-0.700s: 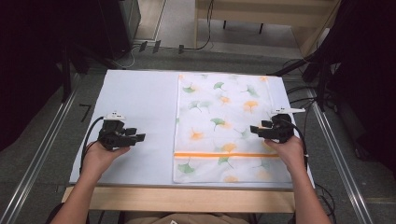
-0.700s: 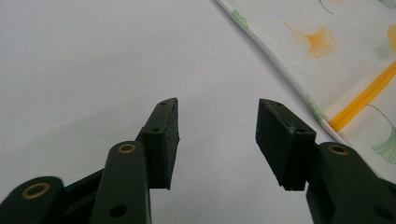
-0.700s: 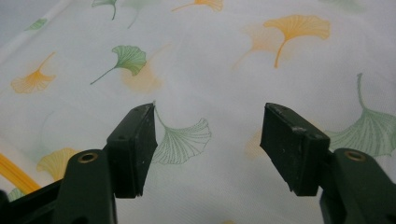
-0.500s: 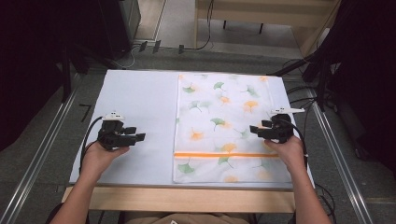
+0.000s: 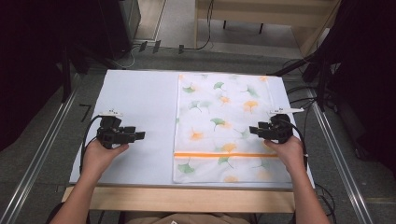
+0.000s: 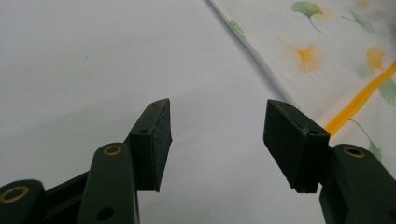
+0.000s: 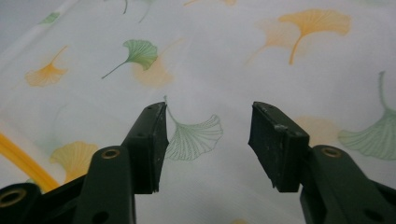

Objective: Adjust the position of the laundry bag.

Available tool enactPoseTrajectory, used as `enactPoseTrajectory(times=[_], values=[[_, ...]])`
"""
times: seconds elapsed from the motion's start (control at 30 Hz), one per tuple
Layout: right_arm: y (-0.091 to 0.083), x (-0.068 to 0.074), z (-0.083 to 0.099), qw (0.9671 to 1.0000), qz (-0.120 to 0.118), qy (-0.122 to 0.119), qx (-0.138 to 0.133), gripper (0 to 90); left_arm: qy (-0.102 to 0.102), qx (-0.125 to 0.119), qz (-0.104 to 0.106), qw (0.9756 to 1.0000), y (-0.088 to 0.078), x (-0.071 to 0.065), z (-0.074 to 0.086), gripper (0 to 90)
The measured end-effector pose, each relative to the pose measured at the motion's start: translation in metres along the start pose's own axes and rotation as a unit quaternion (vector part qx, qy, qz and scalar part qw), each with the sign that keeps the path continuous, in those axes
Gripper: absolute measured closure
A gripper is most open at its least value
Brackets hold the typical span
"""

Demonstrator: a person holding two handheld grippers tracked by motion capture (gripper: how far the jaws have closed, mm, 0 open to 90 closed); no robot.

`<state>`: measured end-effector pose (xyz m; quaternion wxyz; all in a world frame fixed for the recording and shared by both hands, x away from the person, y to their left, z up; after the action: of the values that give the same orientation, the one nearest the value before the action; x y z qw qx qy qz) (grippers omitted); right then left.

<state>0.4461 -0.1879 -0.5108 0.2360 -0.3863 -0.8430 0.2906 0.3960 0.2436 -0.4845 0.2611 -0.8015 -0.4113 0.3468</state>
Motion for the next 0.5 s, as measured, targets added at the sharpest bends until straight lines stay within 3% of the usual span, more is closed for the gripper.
enactPoseTrajectory(times=[0.2, 0.27, 0.33, 0.5], values=[[-0.0009, -0.0019, -0.0006, 1.0, 0.008, -0.003, -0.003, 49.3, 0.008, 0.006, -0.011, 0.9999, 0.0028, -0.002, 0.0013, 42.2], [-0.0015, -0.0026, -0.0007, 0.9998, 0.016, -0.009, -0.004, 47.8, -0.021, 0.013, -0.011, 0.9996, 0.0037, -0.0022, 0.0012, 43.0], [-0.0013, -0.0021, -0.0004, 0.9997, 0.018, -0.015, -0.004, 47.6, -0.025, 0.017, -0.009, 0.9995, 0.0041, -0.0025, 0.0016, 44.5], [-0.0001, -0.0006, 0.002, 0.9996, 0.017, -0.02, 0.004, 46.0, -0.011, 0.02, -0.018, 0.9996, 0.0055, -0.0021, 0.0026, 44.7]])
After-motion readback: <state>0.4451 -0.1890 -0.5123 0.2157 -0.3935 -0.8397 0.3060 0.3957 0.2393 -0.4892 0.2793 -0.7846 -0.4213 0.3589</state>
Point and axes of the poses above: each handheld gripper's, and its own axes: y roughly forward along the jaws, z roughly out of its underside, x roughly to its left, the point moved 10 cm from there along y, roughly forward along the jaws, and after that the axes turned 6 degrees about -y, right-handed, at the moved point
